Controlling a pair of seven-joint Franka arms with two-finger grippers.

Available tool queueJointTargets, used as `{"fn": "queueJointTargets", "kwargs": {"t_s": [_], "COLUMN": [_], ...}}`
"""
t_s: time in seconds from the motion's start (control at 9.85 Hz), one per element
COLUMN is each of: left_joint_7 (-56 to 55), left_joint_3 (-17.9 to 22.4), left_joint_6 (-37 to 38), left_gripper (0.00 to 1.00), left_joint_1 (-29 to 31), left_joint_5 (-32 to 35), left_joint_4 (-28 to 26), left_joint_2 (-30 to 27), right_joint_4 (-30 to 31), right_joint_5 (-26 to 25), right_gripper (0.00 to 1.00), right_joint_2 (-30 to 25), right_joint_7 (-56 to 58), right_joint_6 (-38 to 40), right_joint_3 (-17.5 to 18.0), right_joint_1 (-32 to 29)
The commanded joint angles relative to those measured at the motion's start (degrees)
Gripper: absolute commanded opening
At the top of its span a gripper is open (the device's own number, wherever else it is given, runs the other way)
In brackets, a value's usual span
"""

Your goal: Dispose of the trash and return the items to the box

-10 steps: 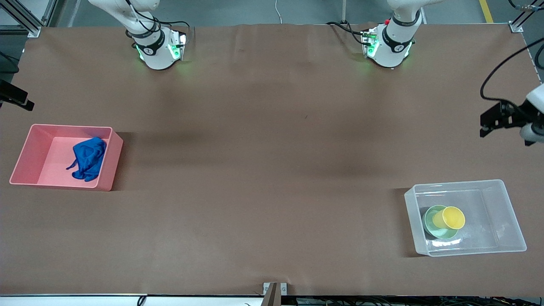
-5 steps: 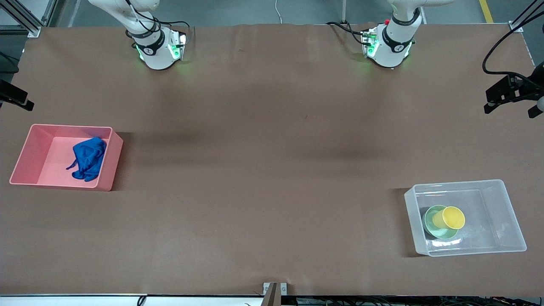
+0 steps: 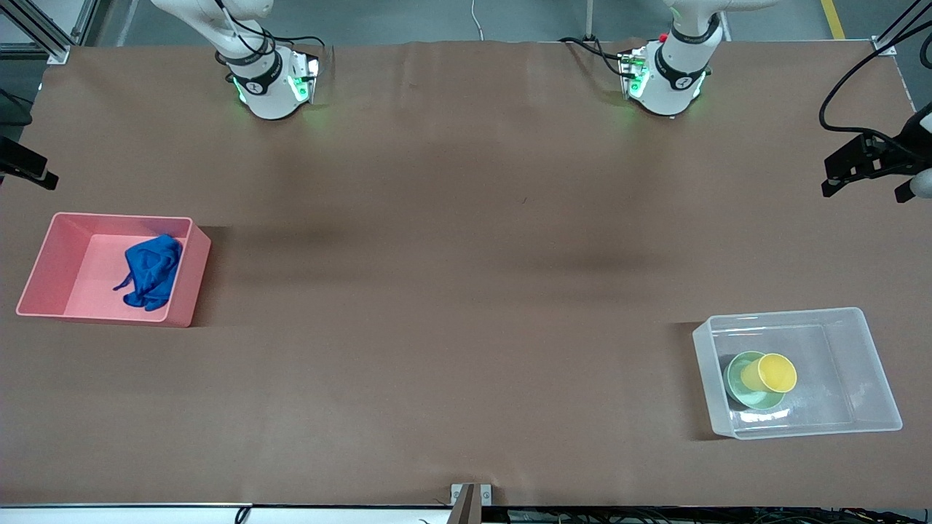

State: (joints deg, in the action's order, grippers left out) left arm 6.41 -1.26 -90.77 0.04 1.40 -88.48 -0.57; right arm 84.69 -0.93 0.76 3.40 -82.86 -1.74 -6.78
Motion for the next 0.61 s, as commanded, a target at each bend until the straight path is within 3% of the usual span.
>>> {"fn": "queueJointTargets", "kwargs": {"t_s": [0.0,0.2,0.51], "left_joint_7": [-1.6,-1.9,-2.5], "left_joint_3": [0.2,2.6,2.9], "left_joint_6": [1.8,2.0,1.8], "left_gripper": [1.00,1.00,1.00], "left_joint_1": [-0.4,-4.0,-3.6], "left_joint_5": [-0.5,-0.2,-0.2], "left_joint_4": [-2.0,-2.6,-2.7], "left_joint_2": [-0.4,-1.2,-1.0], "right_joint_4": [1.1,1.1,1.1], "right_joint_5": [0.9,0.9,0.9], "right_gripper": [1.00,1.00,1.00], "right_joint_2": [-1.1,-1.1,-1.1], "right_joint_7": [0.6,0.6,0.6], "right_joint_6": [-0.3,-0.2,-0.2], "right_joint_3": [0.4,0.4,0.4], "right_joint_1": [-0.8,-0.8,-0.8]}}
